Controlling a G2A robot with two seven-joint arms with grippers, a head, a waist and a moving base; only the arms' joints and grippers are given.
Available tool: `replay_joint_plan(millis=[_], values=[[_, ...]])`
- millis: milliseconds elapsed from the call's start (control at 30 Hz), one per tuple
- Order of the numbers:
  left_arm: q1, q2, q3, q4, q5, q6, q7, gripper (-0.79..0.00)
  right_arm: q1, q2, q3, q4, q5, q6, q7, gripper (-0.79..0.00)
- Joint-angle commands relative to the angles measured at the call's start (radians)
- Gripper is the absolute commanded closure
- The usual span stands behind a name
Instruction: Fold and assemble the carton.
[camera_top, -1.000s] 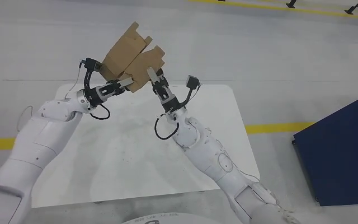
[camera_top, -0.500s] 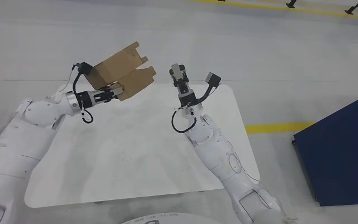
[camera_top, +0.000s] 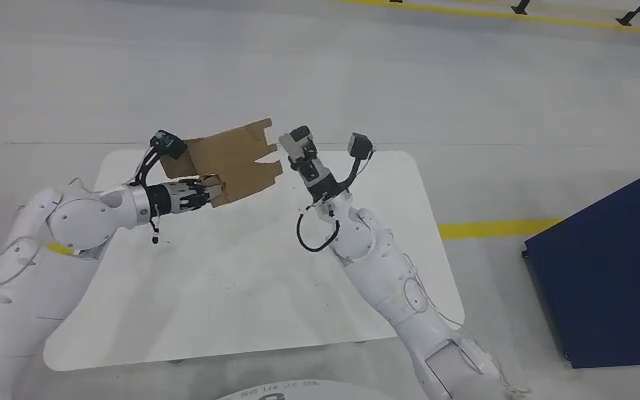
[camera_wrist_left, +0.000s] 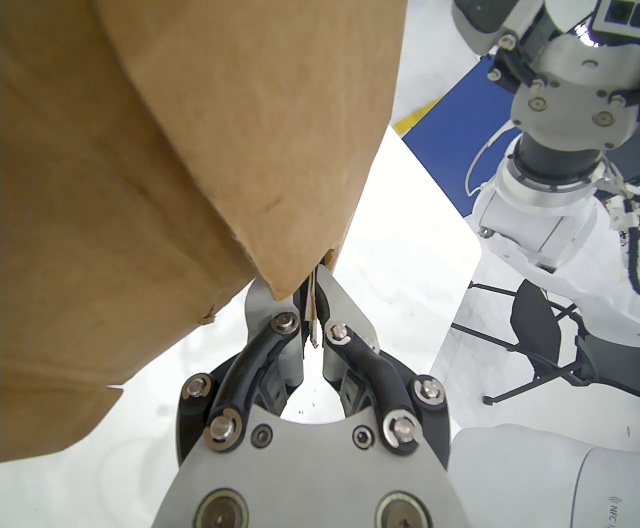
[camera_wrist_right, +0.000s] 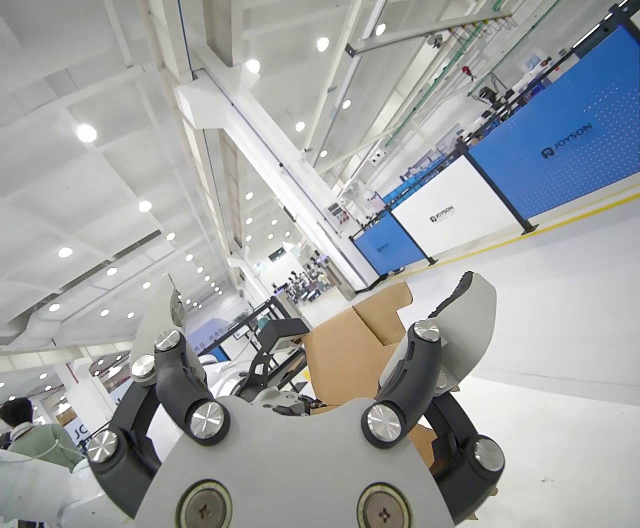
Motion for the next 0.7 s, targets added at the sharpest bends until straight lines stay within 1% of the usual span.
replay_joint_plan(millis=[0, 200, 333, 667], values=[[0.008, 0.003, -0.004, -0.018, 0.007, 0.007, -0.011, 0.0, 0.001, 0.002, 0.003, 0.009, -0.038, 0.01, 0.024, -0.785], [0.021, 0.01, -0.02, -0.051, -0.005, 0.004, -0.033, 0.0, -0.016, 0.008, 0.027, 0.004, -0.056, -0.009, 0.075, -0.785], [0.028, 0.013, -0.018, -0.07, 0.005, 0.003, -0.042, 0.0, -0.019, 0.009, 0.034, 0.003, -0.072, 0.012, 0.1, -0.785], [0.028, 0.015, -0.006, -0.078, 0.015, 0.006, -0.044, 0.0, -0.018, 0.006, 0.018, 0.008, -0.115, 0.026, 0.153, -0.785]])
